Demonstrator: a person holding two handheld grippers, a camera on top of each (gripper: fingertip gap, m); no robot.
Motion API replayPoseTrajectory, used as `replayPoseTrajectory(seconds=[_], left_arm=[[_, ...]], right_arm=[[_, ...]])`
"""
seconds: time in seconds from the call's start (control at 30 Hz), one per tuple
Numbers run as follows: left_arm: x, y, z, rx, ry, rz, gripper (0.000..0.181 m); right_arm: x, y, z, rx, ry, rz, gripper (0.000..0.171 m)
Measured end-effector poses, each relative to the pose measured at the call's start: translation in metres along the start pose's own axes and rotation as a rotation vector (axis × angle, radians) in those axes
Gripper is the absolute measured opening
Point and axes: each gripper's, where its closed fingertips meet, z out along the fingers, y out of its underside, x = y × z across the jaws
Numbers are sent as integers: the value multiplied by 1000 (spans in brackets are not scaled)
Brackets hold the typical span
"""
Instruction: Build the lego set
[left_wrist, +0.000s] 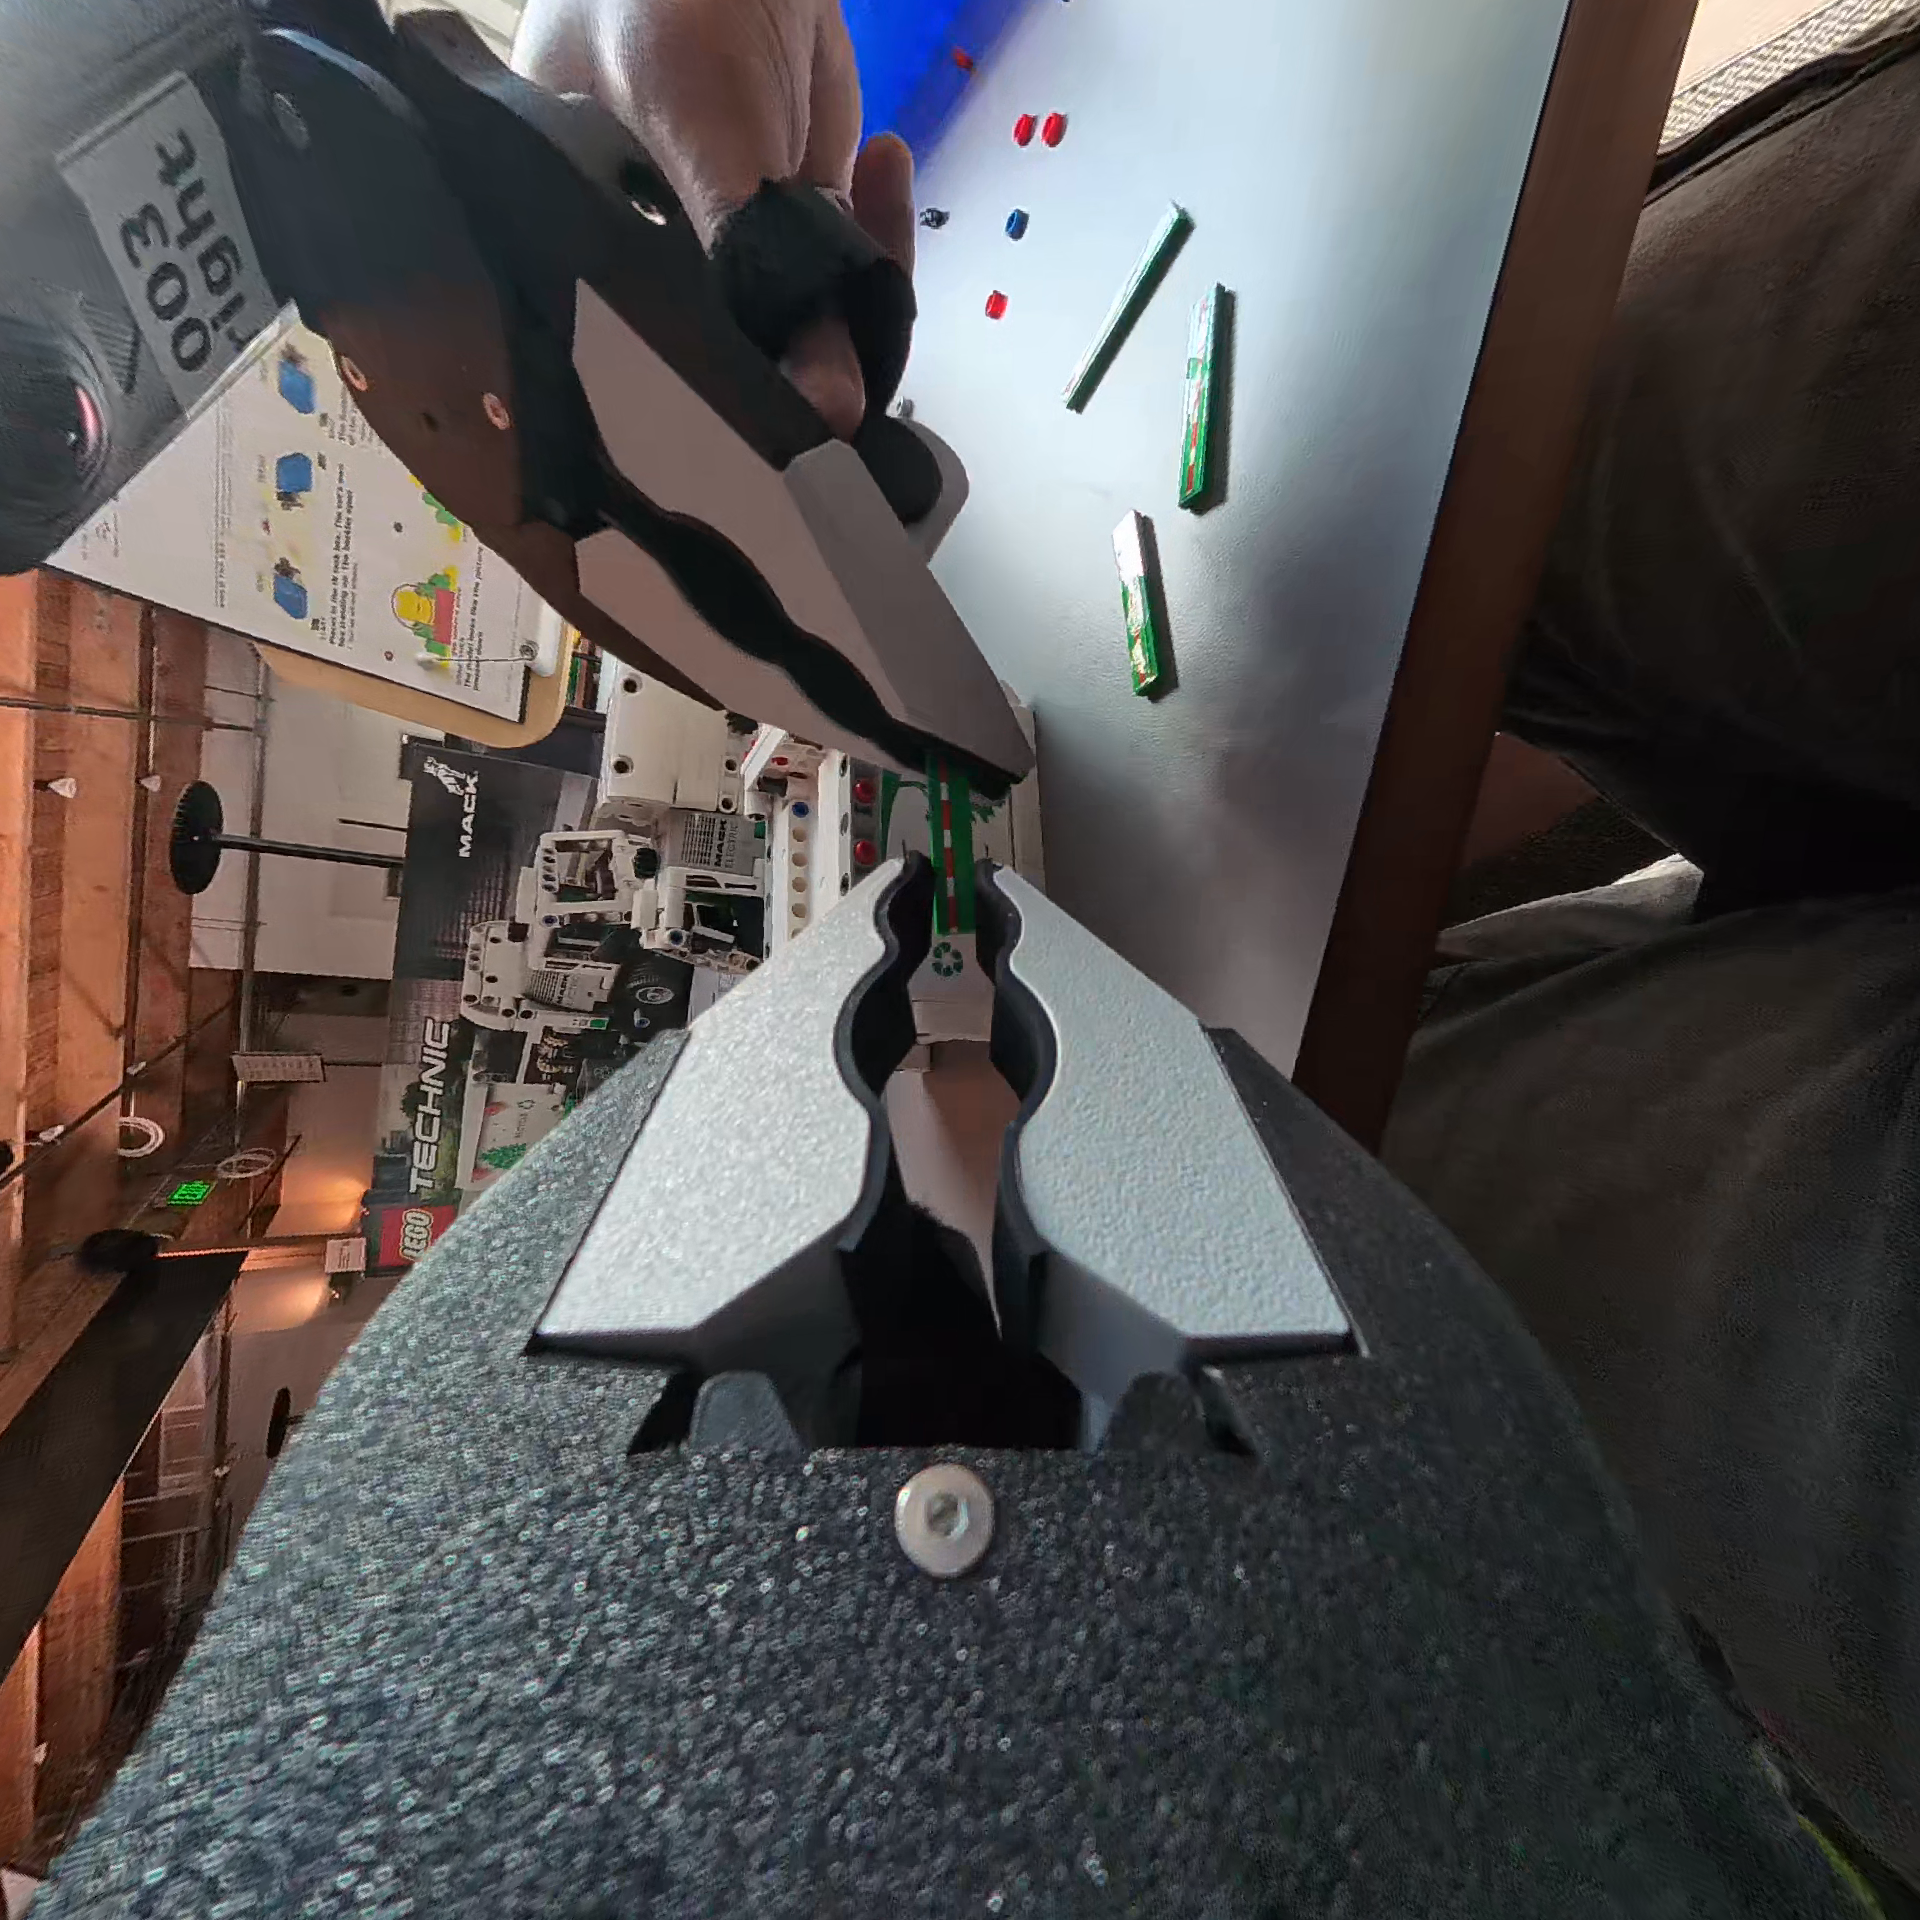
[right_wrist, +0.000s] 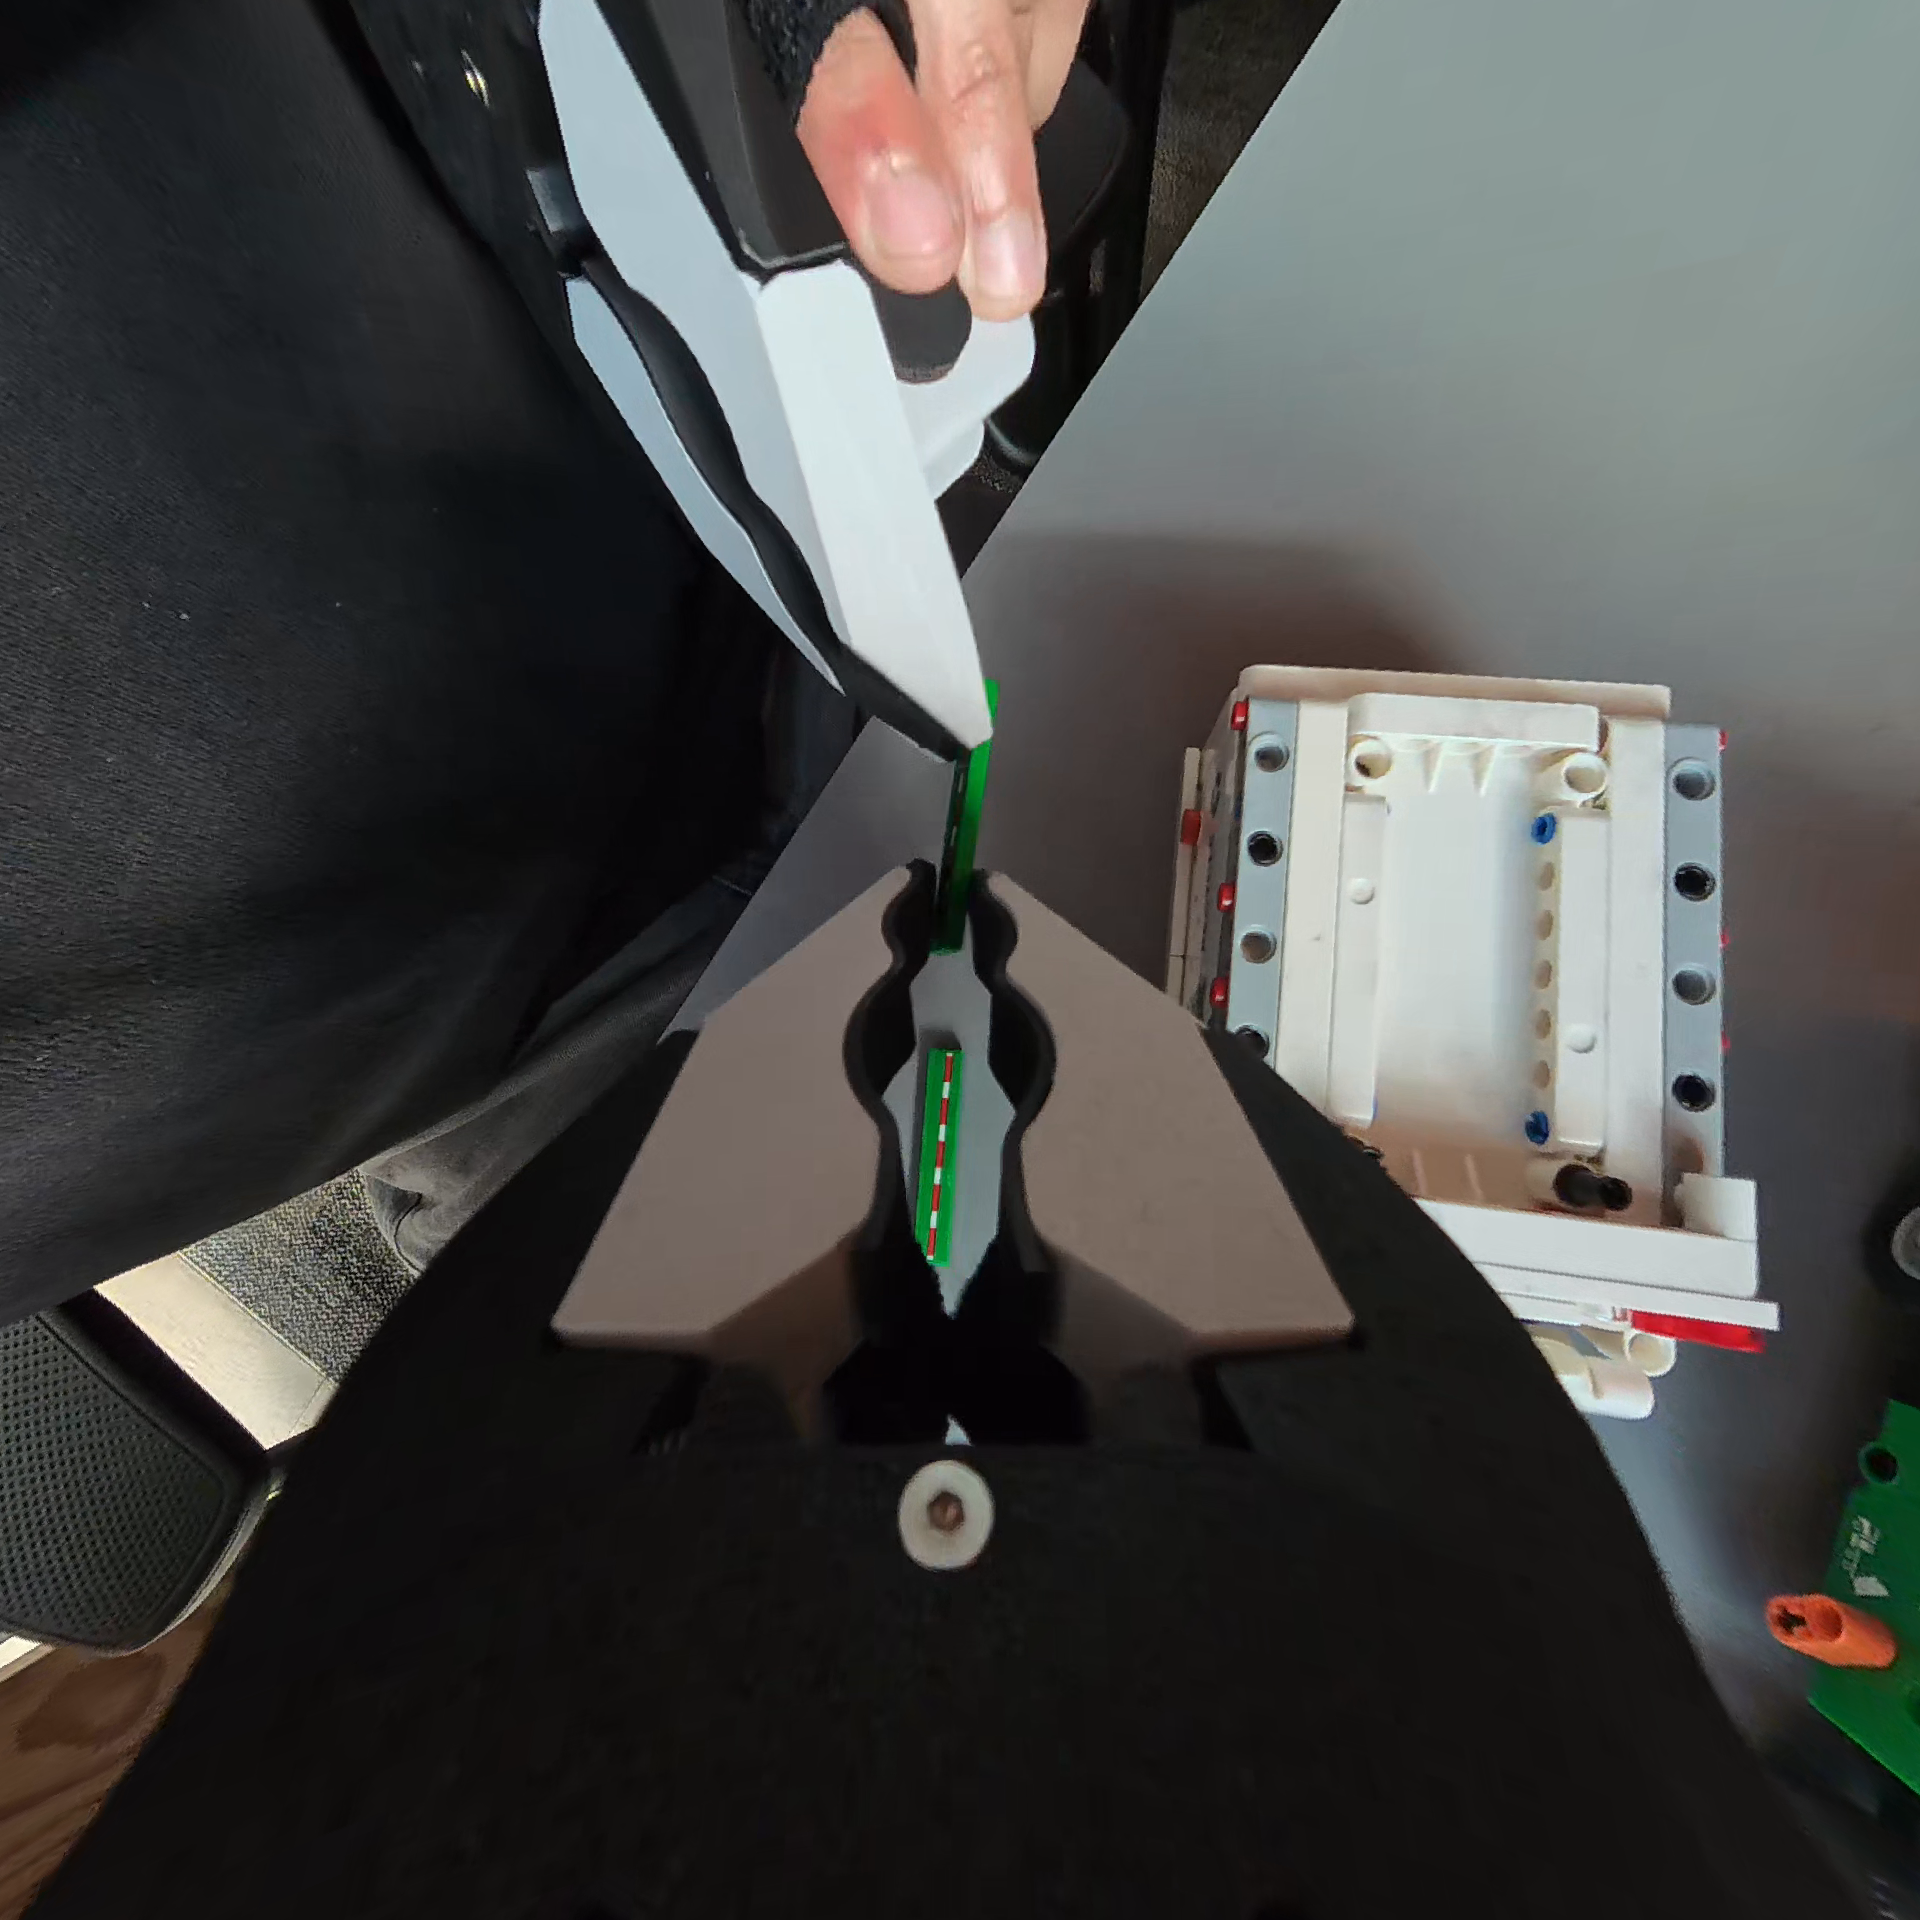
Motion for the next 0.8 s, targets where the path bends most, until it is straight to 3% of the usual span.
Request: replayPoseTrajectory(seconds=[0.2, 0.27, 0.47, 0.57, 0.67, 0.8], left_arm=[[0, 1, -3, 8, -13, -28, 5], [2, 3, -3, 23, 33, -136, 5], [-2, 10, -7, 138, 326, -938, 18], [-12, 6, -11, 279, 413, -1202, 10], [-16, 9, -10, 326, 429, -1277, 2], [-16, 14, -8, 307, 415, -1240, 5]], right_arm=[[3, -3, -3, 32, 0, 16, 2], [8, -1, -3, 22, 27, 11, 2], [14, -8, -7, 60, 81, 0, 1], [16, -12, -10, 80, 92, -2, 1], [17, -12, -11, 90, 88, 5, 1], [20, -12, -11, 99, 94, 14, 1]])
